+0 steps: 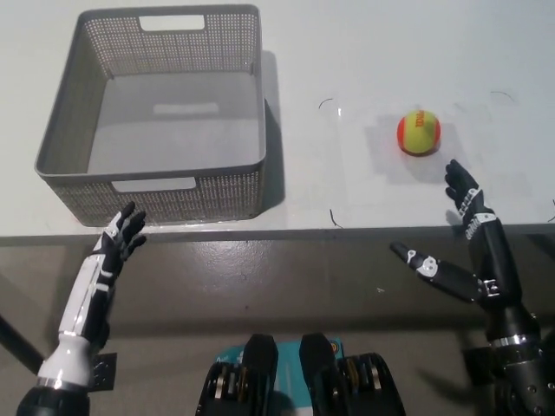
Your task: Use the right hand to pick up a tennis ball and put it into a container on the left side
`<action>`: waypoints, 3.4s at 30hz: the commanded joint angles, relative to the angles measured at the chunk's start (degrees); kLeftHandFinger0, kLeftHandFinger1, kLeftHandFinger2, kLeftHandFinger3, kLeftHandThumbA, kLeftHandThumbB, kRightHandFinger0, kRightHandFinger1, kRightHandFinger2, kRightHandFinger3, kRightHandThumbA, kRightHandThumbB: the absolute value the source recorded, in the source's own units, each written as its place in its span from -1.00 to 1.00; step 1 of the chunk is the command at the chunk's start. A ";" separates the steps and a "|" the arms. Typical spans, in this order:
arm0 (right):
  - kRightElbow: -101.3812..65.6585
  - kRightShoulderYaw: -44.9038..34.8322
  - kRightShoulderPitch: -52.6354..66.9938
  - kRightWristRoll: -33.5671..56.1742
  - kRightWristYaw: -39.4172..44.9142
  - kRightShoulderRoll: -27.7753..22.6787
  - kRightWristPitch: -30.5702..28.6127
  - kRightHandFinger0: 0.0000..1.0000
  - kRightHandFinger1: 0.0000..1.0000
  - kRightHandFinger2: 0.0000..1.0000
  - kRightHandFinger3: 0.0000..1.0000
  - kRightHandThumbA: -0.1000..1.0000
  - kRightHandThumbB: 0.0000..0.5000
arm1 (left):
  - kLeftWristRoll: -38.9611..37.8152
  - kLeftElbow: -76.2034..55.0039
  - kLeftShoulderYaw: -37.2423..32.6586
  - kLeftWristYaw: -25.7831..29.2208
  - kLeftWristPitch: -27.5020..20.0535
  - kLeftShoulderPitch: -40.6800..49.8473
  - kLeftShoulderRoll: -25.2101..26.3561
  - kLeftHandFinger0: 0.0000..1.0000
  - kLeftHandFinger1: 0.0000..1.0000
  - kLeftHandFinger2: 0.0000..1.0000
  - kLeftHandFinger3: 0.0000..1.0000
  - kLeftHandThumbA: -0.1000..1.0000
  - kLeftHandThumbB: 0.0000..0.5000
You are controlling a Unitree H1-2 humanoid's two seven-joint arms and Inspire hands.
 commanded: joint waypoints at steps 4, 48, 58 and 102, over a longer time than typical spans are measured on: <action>-8.59 -1.96 -2.56 -10.11 -4.15 -0.85 0.66 1.00 1.00 1.00 1.00 0.94 -0.05 | -0.20 -6.08 -1.72 -1.59 -4.32 2.80 -0.18 1.00 1.00 1.00 1.00 1.00 -0.12; 51.33 17.03 -57.73 -36.24 -3.78 -5.92 26.51 1.00 1.00 1.00 1.00 0.83 0.95 | 2.84 -2.66 -1.97 -1.46 -9.21 9.74 1.80 1.00 1.00 1.00 1.00 1.00 0.04; 63.03 18.26 -61.87 -34.48 -5.64 -4.25 24.87 1.00 1.00 1.00 1.00 0.73 0.97 | 2.70 -2.82 -0.46 -1.34 -10.01 10.64 1.99 1.00 1.00 1.00 1.00 1.00 0.04; 77.15 20.27 -61.61 -29.10 -4.65 -1.83 24.24 1.00 1.00 1.00 1.00 0.73 0.94 | 2.61 -3.75 2.04 -1.15 -9.88 12.40 1.67 1.00 1.00 1.00 1.00 1.00 0.12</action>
